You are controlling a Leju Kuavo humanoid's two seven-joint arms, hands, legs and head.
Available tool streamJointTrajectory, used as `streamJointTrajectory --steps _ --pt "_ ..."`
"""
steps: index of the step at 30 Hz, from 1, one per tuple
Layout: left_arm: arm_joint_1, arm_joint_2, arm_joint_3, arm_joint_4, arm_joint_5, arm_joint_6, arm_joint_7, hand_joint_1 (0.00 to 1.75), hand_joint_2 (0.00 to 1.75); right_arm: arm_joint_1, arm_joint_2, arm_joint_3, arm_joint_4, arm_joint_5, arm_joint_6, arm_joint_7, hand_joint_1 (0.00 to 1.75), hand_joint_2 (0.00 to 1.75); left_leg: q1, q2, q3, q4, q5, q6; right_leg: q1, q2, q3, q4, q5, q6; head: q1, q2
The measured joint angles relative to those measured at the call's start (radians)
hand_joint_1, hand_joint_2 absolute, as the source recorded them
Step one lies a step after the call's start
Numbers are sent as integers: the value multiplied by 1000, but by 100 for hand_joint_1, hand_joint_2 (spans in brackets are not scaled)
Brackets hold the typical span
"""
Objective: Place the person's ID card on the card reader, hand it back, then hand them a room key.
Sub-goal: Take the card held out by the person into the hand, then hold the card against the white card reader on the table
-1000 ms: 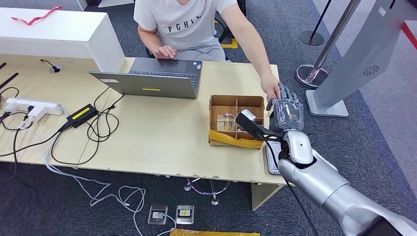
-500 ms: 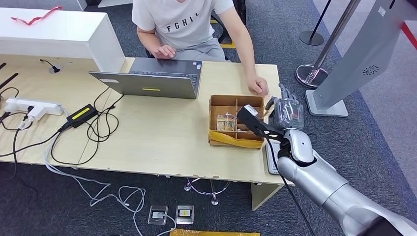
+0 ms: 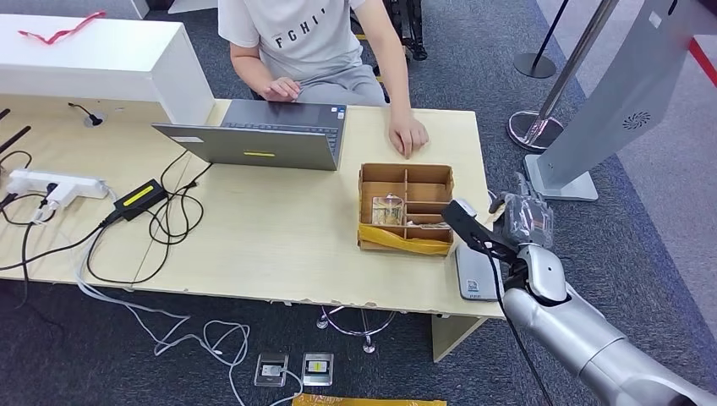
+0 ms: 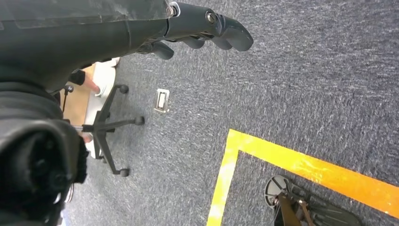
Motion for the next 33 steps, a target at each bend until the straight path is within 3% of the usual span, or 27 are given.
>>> streamJointTrajectory --steps 6,14,29,33 --pt "0 1 0 0 15 8 -8 0 0 22 -38 -9 -29 2 22 -6 175 175 0 1 0 0 0 0 0 1 0 0 0 0 0 0" --pt "0 -1 -1 0 24 14 -9 0 0 58 -38 -3 -45 -26 20 -70 175 175 0 1 0 0 0 0 0 1 0 0 0 0 0 0" --pt "0 -4 -21 0 33 17 -1 0 0 133 -62 14 -134 -65 -13 -26 175 175 0 2 0 0 0 0 0 1 0 0 0 0 0 0" --pt "0 -4 -23 0 44 19 -1 0 0 156 -81 6 -143 -134 -36 -25 175 175 0 2 0 0 0 0 0 1 0 0 0 0 0 0"
